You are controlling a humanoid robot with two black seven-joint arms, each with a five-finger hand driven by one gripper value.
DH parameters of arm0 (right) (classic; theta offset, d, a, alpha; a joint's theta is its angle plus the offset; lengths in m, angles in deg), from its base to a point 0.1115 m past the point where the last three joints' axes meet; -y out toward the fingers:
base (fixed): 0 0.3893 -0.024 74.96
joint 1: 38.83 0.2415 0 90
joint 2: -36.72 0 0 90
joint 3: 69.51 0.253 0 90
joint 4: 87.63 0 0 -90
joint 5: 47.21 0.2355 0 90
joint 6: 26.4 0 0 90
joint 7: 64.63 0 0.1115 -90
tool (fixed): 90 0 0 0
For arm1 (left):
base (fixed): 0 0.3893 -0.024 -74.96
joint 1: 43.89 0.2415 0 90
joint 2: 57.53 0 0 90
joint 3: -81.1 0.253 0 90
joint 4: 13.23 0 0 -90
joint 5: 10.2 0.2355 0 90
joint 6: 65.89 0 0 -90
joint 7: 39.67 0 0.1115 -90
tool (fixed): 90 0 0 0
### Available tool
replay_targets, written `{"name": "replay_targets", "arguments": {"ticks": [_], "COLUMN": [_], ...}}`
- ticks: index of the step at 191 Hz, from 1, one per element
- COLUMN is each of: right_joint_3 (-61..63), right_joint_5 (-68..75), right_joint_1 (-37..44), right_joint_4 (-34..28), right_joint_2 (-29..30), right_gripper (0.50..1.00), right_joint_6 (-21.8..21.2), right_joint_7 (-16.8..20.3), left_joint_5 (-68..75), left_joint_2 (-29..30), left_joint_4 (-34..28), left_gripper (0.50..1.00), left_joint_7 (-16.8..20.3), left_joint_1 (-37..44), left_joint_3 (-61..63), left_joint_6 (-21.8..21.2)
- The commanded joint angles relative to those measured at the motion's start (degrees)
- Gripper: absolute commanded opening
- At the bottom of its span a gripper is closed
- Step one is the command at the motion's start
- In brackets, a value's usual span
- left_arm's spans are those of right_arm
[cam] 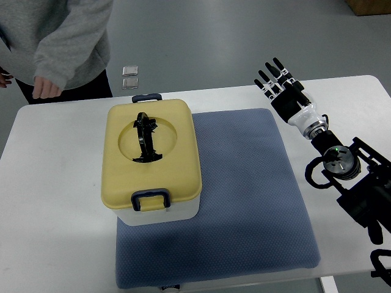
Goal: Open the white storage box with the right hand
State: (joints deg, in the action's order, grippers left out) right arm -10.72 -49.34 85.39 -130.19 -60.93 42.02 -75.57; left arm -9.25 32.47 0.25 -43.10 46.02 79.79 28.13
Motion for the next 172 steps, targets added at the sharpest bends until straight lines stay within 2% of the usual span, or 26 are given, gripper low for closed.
{"name": "replay_targets", "arguments": {"ticks": [1,49,75,103,114,123,129,138,139,151,161,162,172], "right_joint_3": [-0.34,-0.69,-5.53,-13.35,-18.27,-23.53,-26.87,-26.88,-32.80,-39.44,-39.45,-43.37,-44.64], "right_joint_5": [0.02,-0.07,-3.23,-17.56,-25.90,-34.68,-39.95,-39.97,-47.71,-55.78,-55.79,-61.10,-64.23], "right_joint_1": [-0.03,0.33,2.70,12.10,17.55,23.17,27.03,27.04,34.00,42.15,42.16,47.38,50.07], "right_joint_4": [0.02,-0.07,-0.33,-0.51,-1.03,-2.00,-2.70,-2.70,-3.40,-4.81,-4.81,-7.25,-10.26], "right_joint_2": [0.00,-0.27,-2.29,-9.67,-12.75,-15.38,-16.78,-16.79,-18.44,-18.81,-18.81,-18.55,-18.37], "right_gripper": [0.942,0.942,0.942,0.942,0.942,0.942,0.942,0.942,0.942,0.942,0.942,0.942,0.942], "right_joint_6": [0.04,0.04,0.13,-0.83,-3.47,-7.59,-10.23,-10.24,-13.42,-13.42,-13.42,-13.42,-13.42], "right_joint_7": [-0.05,0.04,1.27,5.23,7.25,8.39,8.65,8.65,8.65,8.48,8.48,8.04,7.25], "left_joint_5": [0.10,-0.16,-0.16,-0.16,-0.16,-0.08,-0.08,-0.08,0.01,0.01,0.01,0.01,0.01], "left_joint_2": [0.00,0.00,0.00,0.00,0.00,0.00,0.00,0.00,0.00,0.00,0.00,0.00,0.00], "left_joint_4": [0.05,0.05,0.05,0.31,0.49,0.58,0.66,0.66,0.66,0.66,0.66,0.66,0.66], "left_gripper": [1.000,1.000,1.000,1.000,1.000,1.000,1.000,1.000,1.000,1.000,1.000,1.000,1.000], "left_joint_7": [0.00,0.00,0.00,0.00,0.00,0.00,0.00,0.00,0.00,0.00,0.00,0.00,0.00], "left_joint_1": [0.00,0.00,0.00,0.00,-0.09,-0.09,-0.18,-0.18,-0.18,-0.18,-0.18,-0.35,-0.44], "left_joint_3": [0.08,-0.09,-0.09,-0.09,-0.09,-0.09,-0.09,-0.09,-0.09,-0.09,-0.09,-0.09,-0.09], "left_joint_6": [0.03,0.20,0.20,0.38,0.55,0.64,0.73,0.73,0.73,0.82,0.82,0.73,0.82]}}
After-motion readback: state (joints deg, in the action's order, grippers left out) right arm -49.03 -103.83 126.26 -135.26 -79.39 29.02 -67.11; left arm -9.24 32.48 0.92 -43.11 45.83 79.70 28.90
